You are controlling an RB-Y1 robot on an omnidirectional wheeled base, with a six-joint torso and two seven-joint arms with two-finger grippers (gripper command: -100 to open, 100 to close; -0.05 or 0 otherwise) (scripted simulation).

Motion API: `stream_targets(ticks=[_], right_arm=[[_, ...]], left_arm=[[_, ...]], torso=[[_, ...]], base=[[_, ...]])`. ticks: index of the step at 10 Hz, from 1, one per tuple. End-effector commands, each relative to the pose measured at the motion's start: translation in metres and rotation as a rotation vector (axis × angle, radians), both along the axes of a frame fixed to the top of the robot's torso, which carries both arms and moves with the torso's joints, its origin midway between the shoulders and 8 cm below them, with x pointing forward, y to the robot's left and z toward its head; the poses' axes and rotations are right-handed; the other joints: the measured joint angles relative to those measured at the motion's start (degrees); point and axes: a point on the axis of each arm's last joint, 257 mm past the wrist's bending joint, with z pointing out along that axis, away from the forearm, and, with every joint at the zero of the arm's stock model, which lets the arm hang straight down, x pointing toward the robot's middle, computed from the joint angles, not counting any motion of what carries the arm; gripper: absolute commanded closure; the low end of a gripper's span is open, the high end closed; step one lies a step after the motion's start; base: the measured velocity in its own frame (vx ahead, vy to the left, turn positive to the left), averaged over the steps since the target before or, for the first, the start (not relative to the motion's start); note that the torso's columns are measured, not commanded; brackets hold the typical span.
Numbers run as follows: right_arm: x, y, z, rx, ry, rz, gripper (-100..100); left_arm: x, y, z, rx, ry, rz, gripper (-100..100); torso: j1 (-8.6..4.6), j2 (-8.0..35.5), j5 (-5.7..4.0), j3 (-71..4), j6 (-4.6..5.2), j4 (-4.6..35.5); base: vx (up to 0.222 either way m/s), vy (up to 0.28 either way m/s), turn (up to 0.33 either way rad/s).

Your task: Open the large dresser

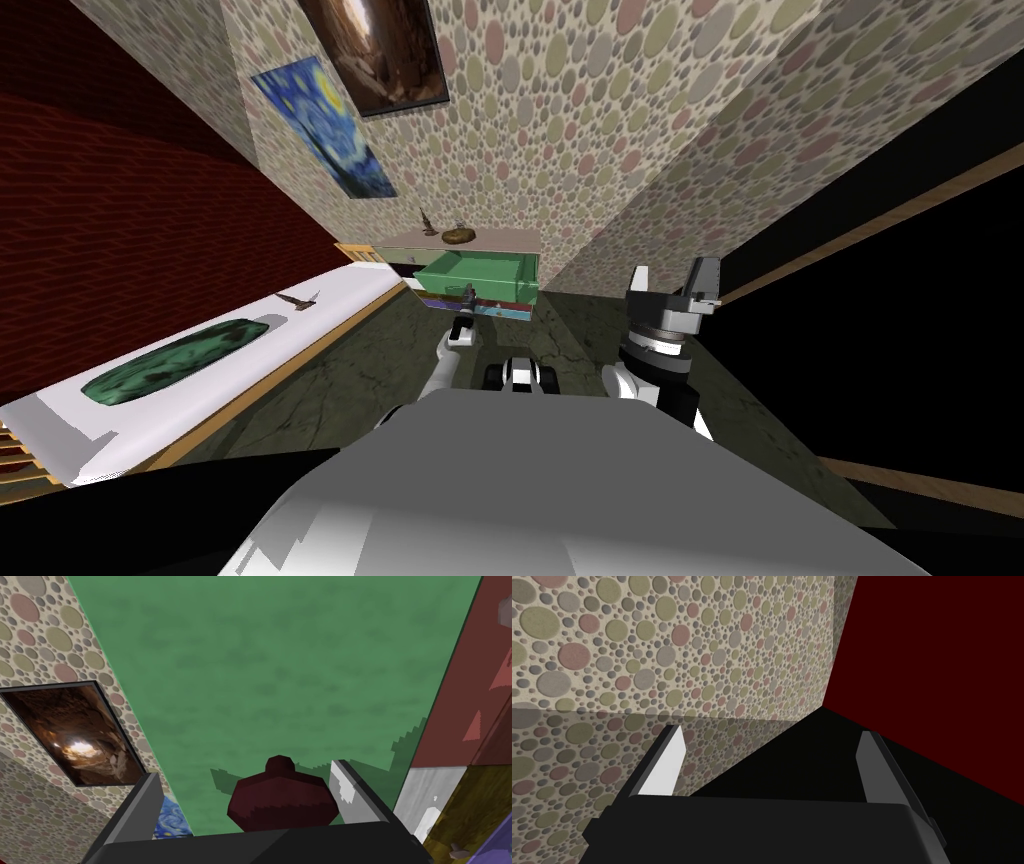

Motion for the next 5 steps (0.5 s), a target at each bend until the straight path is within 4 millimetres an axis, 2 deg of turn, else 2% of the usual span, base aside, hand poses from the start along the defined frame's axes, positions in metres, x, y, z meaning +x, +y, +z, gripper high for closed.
stream_targets(ticks=[1,2,5], right_arm=[[0.0,0.0,0.0,0.0,0.0,0.0,0],[0.0,0.0,0.0,0.0,0.0,0.0,0],[0.0,0.0,0.0,0.0,0.0,0.0,0]], left_arm=[[0.005,-0.001,0.003,-0.002,0.007,0.0,-100],[0.005,0.0,-0.001,-0.003,0.019,0.001,0],[0.002,0.002,-0.013,-0.006,0.046,0.006,0]], torso=[[-0.08,0.1,-0.05,0.1,0.04,0.1],[-0.06,0.0,0.05,0.0,0.09,-0.1],[0.09,-0.5,0.22,-0.3,0.16,-0.4]], base=[[-0.013,-0.004,0.003],[0.0,0.0,0.0],[0.0,0.0,0.0]])
